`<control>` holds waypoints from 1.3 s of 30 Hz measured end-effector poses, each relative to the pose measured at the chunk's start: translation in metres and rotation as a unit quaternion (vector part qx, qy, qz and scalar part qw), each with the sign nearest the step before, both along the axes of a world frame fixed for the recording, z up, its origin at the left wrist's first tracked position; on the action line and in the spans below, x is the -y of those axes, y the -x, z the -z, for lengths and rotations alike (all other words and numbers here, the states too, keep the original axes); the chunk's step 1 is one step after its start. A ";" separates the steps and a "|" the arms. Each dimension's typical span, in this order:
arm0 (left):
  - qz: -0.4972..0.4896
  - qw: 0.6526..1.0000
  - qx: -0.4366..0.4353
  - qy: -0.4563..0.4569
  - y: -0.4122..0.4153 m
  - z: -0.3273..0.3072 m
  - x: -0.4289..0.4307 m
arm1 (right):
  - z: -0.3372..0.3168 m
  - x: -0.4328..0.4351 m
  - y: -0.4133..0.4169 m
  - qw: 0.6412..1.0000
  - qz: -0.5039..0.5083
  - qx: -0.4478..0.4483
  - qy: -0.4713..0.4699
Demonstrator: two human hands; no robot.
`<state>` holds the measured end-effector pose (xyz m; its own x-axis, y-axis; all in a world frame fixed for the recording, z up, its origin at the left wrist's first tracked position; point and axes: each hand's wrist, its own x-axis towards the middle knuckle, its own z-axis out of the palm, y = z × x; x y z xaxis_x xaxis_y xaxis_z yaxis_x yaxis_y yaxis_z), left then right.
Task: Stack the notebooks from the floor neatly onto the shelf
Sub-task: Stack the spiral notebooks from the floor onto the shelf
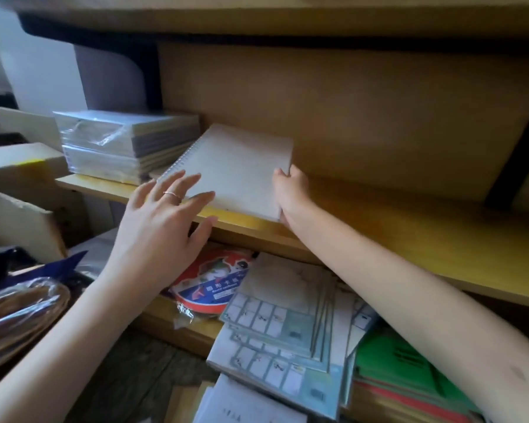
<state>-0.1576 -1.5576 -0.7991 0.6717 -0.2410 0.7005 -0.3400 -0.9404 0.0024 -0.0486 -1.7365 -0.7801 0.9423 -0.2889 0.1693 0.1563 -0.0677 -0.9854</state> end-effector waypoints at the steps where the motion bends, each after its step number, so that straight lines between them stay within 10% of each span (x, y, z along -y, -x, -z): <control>1: -0.006 1.000 0.002 -0.015 -0.005 0.003 0.002 | 0.001 -0.004 -0.004 1.000 -0.001 -0.018 -0.020; 14: -0.051 0.992 -0.039 0.112 -0.065 0.040 0.013 | 0.020 -0.022 -0.016 0.990 -0.022 -0.045 0.133; 25: -0.110 0.981 -0.084 0.139 -0.099 0.025 0.019 | 0.034 -0.020 0.004 0.895 -0.085 0.051 0.436; 33: -0.046 0.977 -0.208 0.030 -0.125 0.017 -0.006 | 0.041 -0.028 -0.002 0.858 -0.091 0.099 0.496; 39: 0.048 0.991 -0.121 0.036 -0.107 0.040 0.003 | 0.027 -0.036 -0.013 0.827 -0.141 -0.005 0.544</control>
<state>-0.0501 -1.5610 -0.8388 0.7982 -0.2673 0.5399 -0.4099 -0.8977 0.1616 -0.0358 -1.7009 -0.8073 0.9493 0.2606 0.1757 0.3088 -0.8776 -0.3666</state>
